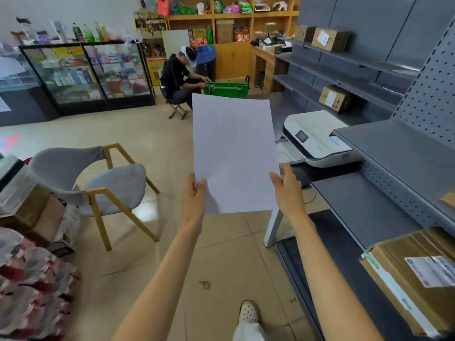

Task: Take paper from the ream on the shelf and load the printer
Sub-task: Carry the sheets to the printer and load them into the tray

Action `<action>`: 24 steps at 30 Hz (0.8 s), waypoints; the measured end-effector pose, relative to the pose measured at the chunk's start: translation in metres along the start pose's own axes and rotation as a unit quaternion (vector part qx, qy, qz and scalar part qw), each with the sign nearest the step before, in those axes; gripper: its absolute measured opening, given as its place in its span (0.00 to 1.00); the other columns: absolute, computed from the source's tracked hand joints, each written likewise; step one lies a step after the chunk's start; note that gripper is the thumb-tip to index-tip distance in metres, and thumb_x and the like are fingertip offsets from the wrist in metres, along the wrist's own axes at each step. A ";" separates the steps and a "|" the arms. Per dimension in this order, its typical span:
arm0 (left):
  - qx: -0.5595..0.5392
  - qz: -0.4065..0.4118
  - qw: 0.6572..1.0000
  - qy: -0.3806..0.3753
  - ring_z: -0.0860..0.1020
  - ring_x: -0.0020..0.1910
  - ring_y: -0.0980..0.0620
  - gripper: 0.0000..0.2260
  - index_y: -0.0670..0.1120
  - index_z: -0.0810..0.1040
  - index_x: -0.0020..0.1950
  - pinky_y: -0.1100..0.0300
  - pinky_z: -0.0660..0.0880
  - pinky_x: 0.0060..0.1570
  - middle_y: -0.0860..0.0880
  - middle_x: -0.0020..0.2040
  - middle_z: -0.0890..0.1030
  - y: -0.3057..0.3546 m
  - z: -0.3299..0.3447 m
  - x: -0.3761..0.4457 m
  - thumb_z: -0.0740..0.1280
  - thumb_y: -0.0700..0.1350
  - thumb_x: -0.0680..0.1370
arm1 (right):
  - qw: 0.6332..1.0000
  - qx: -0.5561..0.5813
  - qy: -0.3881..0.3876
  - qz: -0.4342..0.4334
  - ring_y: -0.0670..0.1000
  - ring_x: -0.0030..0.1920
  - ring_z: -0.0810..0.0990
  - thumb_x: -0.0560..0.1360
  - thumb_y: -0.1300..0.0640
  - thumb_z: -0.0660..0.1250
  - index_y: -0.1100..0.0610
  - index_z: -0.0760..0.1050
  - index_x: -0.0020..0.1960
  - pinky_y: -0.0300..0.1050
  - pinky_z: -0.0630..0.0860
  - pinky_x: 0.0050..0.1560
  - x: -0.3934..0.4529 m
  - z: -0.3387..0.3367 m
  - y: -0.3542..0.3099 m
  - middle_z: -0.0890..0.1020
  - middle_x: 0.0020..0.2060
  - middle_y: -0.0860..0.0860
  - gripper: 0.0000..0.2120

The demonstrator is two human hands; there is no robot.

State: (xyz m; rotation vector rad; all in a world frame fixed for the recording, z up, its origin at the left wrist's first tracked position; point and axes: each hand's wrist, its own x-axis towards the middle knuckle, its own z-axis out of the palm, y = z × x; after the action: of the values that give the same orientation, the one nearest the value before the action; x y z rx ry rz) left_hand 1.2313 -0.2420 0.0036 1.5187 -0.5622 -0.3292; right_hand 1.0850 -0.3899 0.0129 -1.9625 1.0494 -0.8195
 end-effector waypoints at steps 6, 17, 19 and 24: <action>0.009 -0.016 1.000 0.001 0.66 0.30 0.65 0.07 0.42 0.68 0.44 0.76 0.65 0.32 0.53 0.38 0.69 -0.023 0.031 0.087 0.57 0.39 0.82 | 0.999 0.029 -0.018 0.017 0.52 0.42 0.76 0.83 0.54 0.58 0.56 0.68 0.58 0.46 0.71 0.37 0.088 0.028 0.013 0.79 0.47 0.52 0.07; -0.021 -0.028 0.999 -0.008 0.75 0.40 0.62 0.07 0.44 0.75 0.52 0.70 0.72 0.43 0.56 0.44 0.78 -0.038 0.116 0.242 0.58 0.40 0.82 | 0.998 0.022 -0.046 0.021 0.65 0.51 0.78 0.83 0.53 0.58 0.59 0.69 0.58 0.61 0.75 0.53 0.267 0.035 0.029 0.80 0.50 0.63 0.09; -0.019 -0.032 0.999 -0.011 0.75 0.40 0.61 0.07 0.46 0.74 0.50 0.68 0.72 0.44 0.56 0.44 0.78 -0.043 0.125 0.260 0.58 0.39 0.82 | 0.998 0.024 -0.051 0.028 0.65 0.52 0.78 0.82 0.52 0.58 0.58 0.69 0.57 0.63 0.76 0.54 0.286 0.040 0.034 0.80 0.51 0.64 0.10; 0.000 -0.040 0.999 -0.021 0.71 0.40 0.57 0.06 0.43 0.73 0.50 0.63 0.69 0.43 0.52 0.43 0.76 -0.057 0.144 0.308 0.58 0.40 0.82 | 0.997 0.018 -0.056 0.045 0.65 0.46 0.77 0.82 0.50 0.57 0.59 0.69 0.56 0.60 0.76 0.48 0.330 0.050 0.045 0.80 0.47 0.64 0.12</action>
State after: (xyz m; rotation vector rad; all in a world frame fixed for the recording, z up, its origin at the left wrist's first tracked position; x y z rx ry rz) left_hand 1.4179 -0.5312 -0.0150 1.5394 -0.5359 -0.4238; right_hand 1.2586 -0.6783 0.0096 -1.8941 1.0430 -0.6663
